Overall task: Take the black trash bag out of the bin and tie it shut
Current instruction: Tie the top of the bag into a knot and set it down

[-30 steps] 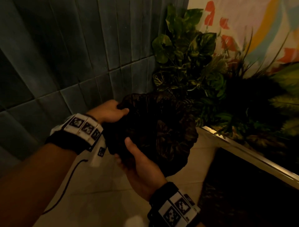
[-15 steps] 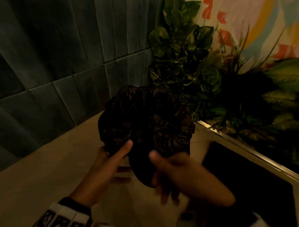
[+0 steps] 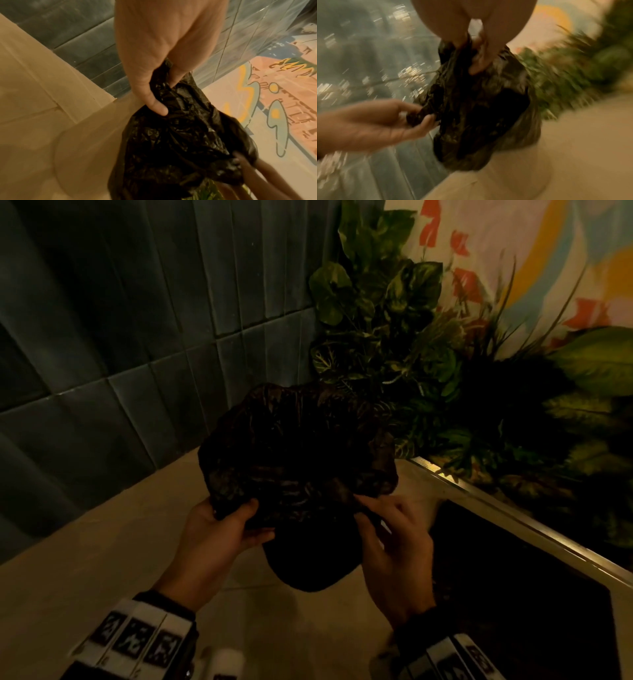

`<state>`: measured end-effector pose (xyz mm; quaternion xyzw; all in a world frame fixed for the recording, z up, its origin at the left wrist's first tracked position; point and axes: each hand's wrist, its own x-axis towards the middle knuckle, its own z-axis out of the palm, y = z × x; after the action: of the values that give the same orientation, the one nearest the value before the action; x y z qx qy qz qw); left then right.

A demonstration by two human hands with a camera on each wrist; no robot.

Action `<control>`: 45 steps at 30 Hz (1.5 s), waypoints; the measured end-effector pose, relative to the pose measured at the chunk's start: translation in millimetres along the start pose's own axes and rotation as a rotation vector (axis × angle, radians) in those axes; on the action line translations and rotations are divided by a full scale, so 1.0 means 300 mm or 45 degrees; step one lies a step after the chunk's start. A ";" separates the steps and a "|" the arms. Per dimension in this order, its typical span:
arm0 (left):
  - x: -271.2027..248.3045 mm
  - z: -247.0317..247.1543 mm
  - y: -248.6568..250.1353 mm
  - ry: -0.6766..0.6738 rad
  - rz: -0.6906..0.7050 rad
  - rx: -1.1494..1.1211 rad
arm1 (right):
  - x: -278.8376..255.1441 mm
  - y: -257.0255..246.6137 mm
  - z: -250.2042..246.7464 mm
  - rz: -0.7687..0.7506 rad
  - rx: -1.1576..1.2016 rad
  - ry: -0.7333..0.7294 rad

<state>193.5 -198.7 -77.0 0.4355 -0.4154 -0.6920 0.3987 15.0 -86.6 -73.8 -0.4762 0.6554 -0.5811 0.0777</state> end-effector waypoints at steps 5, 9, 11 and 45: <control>0.007 0.011 -0.013 0.048 -0.007 -0.065 | -0.036 0.065 0.011 0.080 0.003 0.096; -0.005 0.026 -0.032 0.131 -0.025 -0.088 | -0.034 0.080 0.041 0.317 0.029 -0.105; -0.014 0.032 -0.039 0.103 -0.121 -0.088 | -0.022 0.052 0.053 0.554 0.251 -0.101; 0.030 0.077 -0.039 -0.144 -0.301 -0.377 | 0.026 0.034 0.133 1.242 1.110 -0.225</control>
<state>166.8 -197.6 -83.9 0.3782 -0.2766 -0.8110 0.3504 31.5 -121.0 -91.2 -0.0954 0.4919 -0.6500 0.5713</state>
